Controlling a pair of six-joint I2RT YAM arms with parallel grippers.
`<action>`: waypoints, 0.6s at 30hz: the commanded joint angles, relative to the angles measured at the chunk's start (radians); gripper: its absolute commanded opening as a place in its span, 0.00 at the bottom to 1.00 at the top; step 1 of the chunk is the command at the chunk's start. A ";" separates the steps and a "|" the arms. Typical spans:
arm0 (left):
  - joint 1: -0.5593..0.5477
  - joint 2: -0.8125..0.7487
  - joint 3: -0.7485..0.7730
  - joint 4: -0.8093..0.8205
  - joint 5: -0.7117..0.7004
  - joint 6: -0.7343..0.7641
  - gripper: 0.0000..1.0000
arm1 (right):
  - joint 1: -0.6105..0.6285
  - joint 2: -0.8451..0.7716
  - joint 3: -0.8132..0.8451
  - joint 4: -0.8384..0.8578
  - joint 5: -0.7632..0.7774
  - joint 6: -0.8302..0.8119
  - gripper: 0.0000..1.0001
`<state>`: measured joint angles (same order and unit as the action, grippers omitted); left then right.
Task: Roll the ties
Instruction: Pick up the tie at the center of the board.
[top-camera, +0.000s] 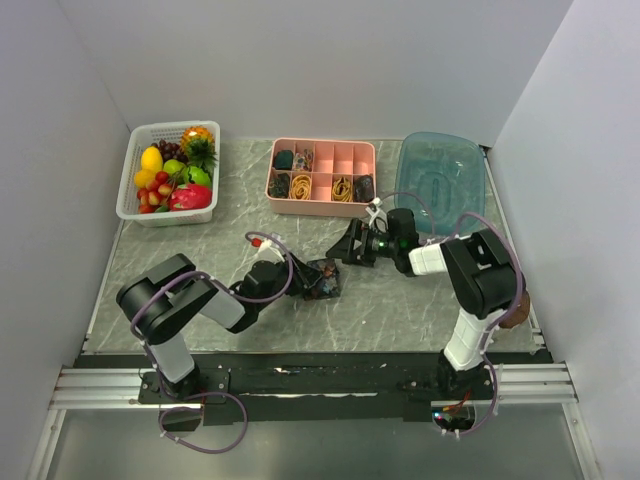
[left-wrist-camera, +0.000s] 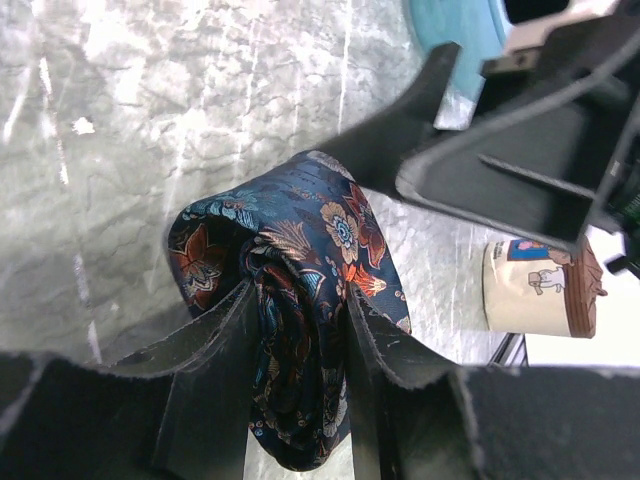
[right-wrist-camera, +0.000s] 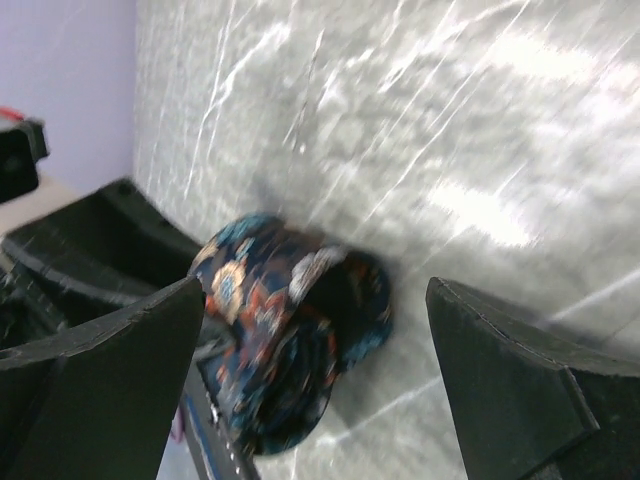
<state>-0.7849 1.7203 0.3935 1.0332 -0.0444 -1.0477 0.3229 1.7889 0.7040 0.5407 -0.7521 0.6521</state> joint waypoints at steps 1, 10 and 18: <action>0.007 0.013 0.033 0.062 0.037 0.015 0.01 | 0.005 0.058 0.066 0.074 0.016 0.011 0.99; 0.018 0.030 0.027 0.091 0.037 0.000 0.01 | 0.024 0.162 0.060 0.231 -0.122 0.090 0.99; 0.030 0.041 0.027 0.123 0.055 -0.011 0.01 | 0.076 0.172 0.066 0.173 -0.168 0.055 0.99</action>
<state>-0.7620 1.7523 0.4019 1.0584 -0.0071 -1.0519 0.3553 1.9526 0.7670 0.7547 -0.8856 0.7444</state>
